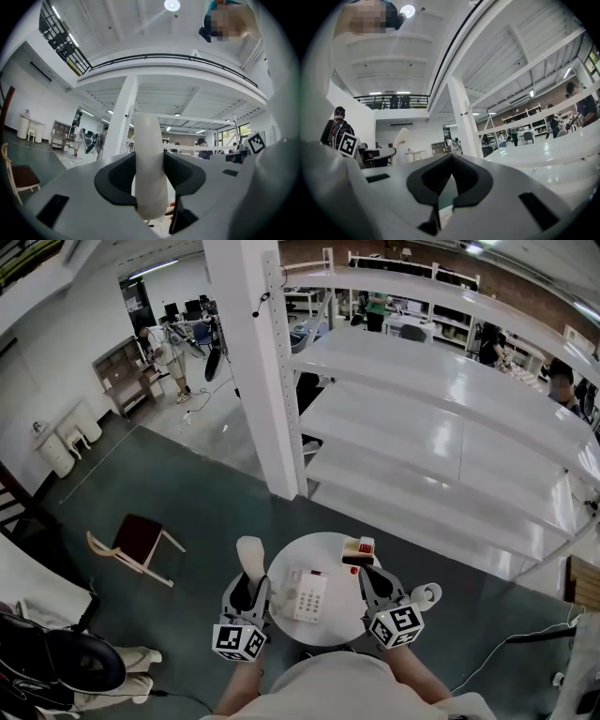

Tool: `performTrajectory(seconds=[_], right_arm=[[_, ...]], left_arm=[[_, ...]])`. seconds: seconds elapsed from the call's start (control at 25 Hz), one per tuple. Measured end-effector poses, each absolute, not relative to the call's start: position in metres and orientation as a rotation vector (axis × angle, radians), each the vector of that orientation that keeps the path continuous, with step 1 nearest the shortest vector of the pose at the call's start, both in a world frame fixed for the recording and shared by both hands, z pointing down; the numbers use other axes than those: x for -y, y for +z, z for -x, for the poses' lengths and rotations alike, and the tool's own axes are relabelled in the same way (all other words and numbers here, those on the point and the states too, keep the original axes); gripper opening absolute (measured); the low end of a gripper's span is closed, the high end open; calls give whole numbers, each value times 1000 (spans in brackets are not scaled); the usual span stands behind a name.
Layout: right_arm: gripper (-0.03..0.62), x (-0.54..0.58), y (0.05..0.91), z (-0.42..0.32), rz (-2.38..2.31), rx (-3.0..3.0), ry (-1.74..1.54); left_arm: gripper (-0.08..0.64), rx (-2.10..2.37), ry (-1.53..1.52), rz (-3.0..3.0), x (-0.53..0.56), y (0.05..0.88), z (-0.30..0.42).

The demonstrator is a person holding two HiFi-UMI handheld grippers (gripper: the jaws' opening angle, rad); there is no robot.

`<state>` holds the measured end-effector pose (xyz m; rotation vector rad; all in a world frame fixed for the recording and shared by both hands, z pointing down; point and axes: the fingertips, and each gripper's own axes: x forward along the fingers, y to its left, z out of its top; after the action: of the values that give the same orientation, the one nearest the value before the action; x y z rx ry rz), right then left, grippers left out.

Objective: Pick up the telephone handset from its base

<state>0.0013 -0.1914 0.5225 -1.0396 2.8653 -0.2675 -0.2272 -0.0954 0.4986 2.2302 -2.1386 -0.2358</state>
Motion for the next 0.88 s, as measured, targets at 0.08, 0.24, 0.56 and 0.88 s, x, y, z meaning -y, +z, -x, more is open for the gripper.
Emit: performTrajectory(seconds=[0.08,0.24,0.56,0.88], right_arm=[[9,192,524,-1,1041,-2866,-268],[9,195,524,-2,1044,-2865,-271],[9,197,525,1,1042,-2867,-275],[8,199,529,3,1027,-2879,-275]], left_arm=[[196,2149,-227,-2228,96,500,229],[196,2164,-211,-2229,99,500,230],[196,2167,-200,-2237,101,500,231],[196,2175,-210,-2224,104,502,232]])
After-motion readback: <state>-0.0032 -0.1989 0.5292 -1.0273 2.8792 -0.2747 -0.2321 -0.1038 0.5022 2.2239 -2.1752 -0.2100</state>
